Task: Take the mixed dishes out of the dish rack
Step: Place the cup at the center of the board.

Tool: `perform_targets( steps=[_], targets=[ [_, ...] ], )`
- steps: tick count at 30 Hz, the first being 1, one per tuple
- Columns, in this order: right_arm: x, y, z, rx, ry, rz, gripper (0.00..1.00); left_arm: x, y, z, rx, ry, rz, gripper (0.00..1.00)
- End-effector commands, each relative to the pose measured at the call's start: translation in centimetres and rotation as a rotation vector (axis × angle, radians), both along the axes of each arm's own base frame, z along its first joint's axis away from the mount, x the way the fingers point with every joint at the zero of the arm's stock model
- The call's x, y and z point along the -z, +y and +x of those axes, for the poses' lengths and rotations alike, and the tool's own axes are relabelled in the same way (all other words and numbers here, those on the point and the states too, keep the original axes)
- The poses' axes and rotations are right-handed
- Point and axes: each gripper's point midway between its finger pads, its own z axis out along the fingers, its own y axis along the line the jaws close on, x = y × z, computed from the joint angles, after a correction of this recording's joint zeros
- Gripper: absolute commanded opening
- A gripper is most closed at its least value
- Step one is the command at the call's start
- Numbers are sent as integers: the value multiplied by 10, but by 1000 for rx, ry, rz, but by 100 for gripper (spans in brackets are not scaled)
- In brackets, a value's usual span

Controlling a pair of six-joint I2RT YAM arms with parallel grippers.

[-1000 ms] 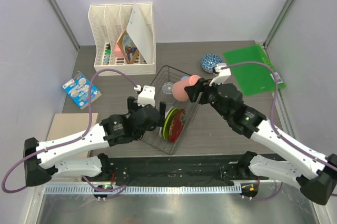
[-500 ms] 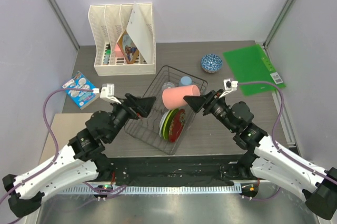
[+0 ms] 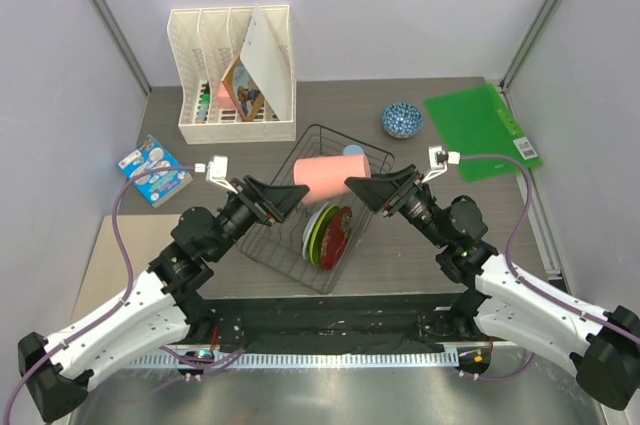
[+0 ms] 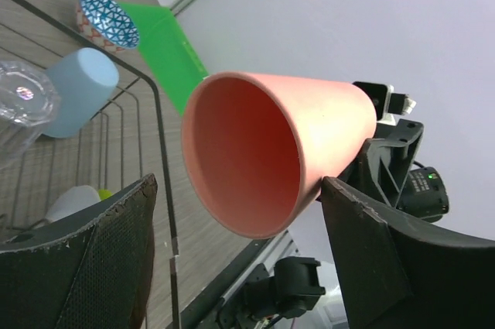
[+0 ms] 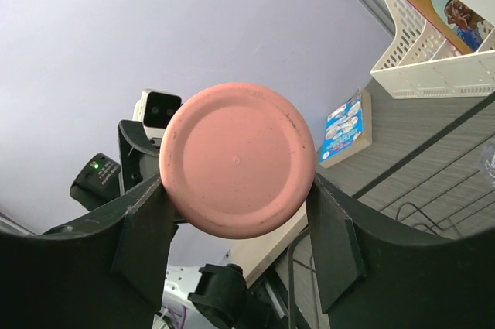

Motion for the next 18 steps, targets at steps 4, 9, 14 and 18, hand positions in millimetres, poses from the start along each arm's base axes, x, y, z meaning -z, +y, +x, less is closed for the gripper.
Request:
perform_targets(
  steps=[4, 9, 14, 18],
  targets=[
    [-18, 4, -9, -60, -48, 73, 1, -32, -8, -5, 67, -66, -106, 82],
    [-1, 15, -5, -95, -4, 44, 1, -33, -13, -5, 88, -70, -116, 76],
    [14, 26, -1, -130, 35, 25, 1, -31, -20, -8, 128, -66, -109, 51],
    [20, 24, 1, -116, 46, 18, 1, -26, -21, -5, 121, -52, -68, 14]
  ],
)
